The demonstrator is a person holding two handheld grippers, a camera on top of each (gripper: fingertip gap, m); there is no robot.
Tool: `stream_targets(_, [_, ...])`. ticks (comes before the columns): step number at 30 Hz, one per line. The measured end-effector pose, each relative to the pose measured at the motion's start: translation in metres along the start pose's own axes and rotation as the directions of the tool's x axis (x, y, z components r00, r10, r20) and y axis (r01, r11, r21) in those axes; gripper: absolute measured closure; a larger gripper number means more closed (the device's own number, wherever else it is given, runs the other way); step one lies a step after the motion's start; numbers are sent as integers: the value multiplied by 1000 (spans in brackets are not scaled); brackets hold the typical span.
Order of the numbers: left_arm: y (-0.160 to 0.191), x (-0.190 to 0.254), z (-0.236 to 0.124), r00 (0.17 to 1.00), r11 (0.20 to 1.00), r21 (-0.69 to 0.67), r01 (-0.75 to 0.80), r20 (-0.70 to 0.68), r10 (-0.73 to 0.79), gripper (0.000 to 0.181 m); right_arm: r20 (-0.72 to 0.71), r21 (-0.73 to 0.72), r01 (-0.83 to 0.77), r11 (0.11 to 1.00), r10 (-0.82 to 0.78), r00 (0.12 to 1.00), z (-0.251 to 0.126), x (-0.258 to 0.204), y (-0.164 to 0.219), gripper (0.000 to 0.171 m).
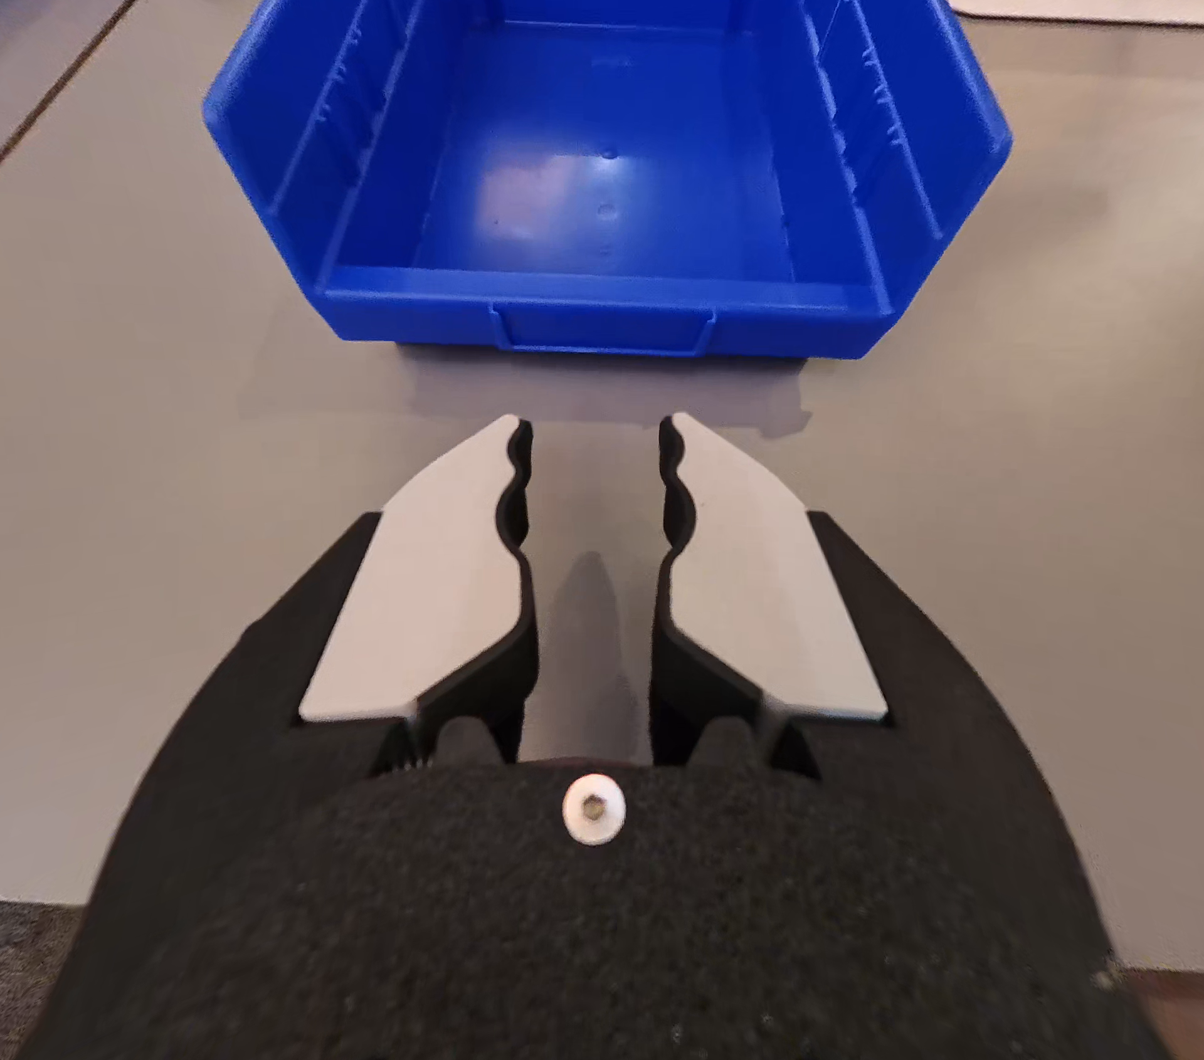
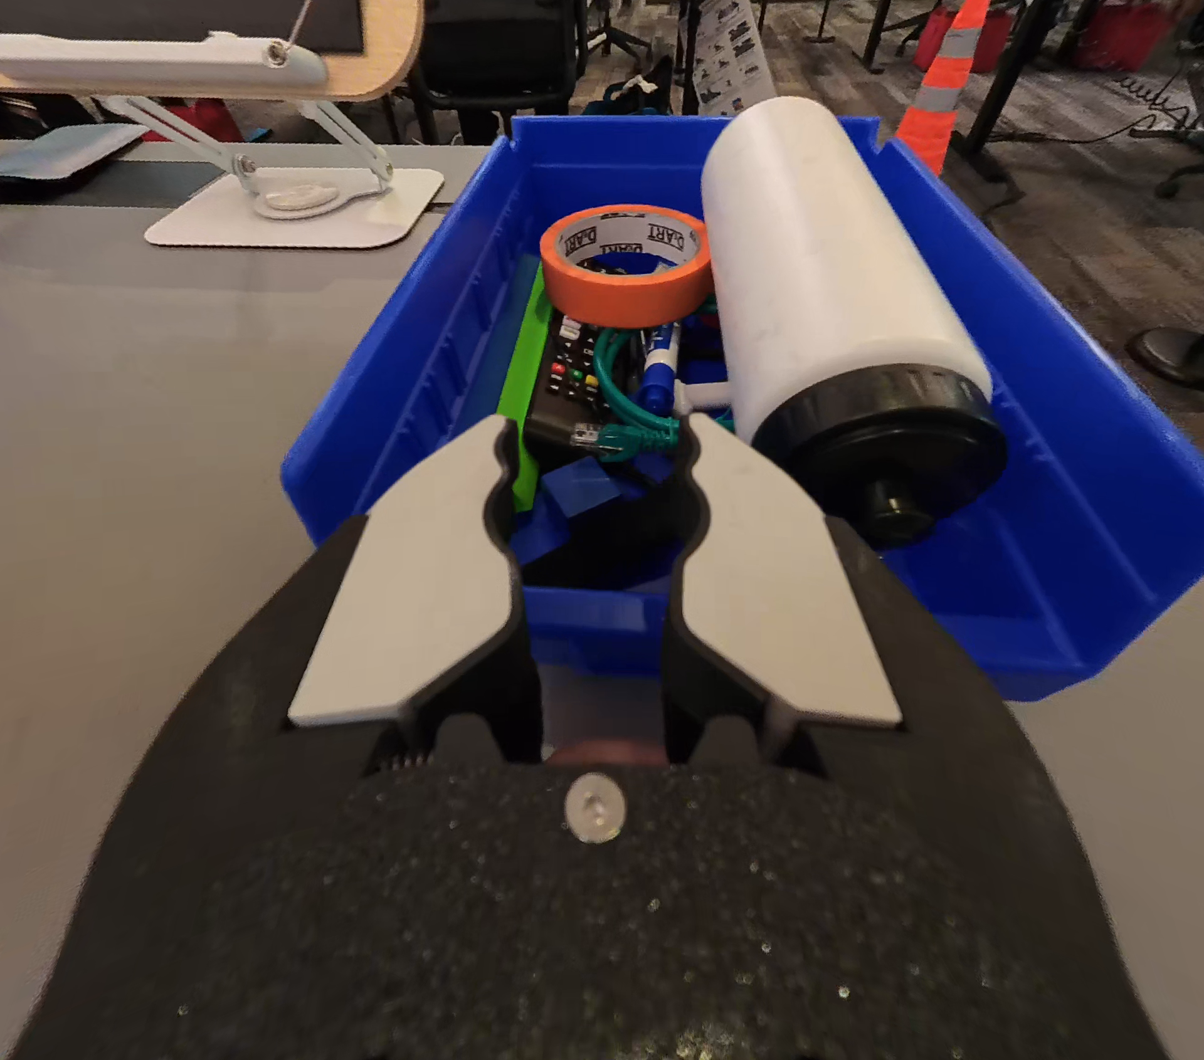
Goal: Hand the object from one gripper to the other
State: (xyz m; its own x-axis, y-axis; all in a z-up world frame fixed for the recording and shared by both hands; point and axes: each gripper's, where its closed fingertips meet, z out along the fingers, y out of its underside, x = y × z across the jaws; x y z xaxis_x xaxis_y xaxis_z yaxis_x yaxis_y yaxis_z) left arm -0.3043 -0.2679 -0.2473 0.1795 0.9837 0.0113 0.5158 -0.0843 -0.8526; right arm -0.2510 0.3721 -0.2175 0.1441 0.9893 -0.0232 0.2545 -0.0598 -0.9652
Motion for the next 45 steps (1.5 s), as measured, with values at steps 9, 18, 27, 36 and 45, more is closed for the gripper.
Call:
stream_targets(9, [-24,18,3,995,989,119,-89,-42,94,143,45,26,-158,987,157,987,5,9,-5,122])
stream_targets(18, [-31,33,1,990,983,167,-72,-106,91,151,306,185,-172,968,110,946,-18,-43,-33,103])
stream_targets(27, [-12,108,6,968,979,143,-148,-181,173,118,348,-80,22,997,7,938,4,-129,4,57])
stream_targets(36, [-41,352,-44,652,929,340,-144,-674,348,115,392,105,12,994,-52,919,-50,-128,-42,99])
stream_targets(45, [-37,492,13,663,922,222,-317,-643,383,121,-148,-36,-74,997,68,987,-77,32,-6,111])
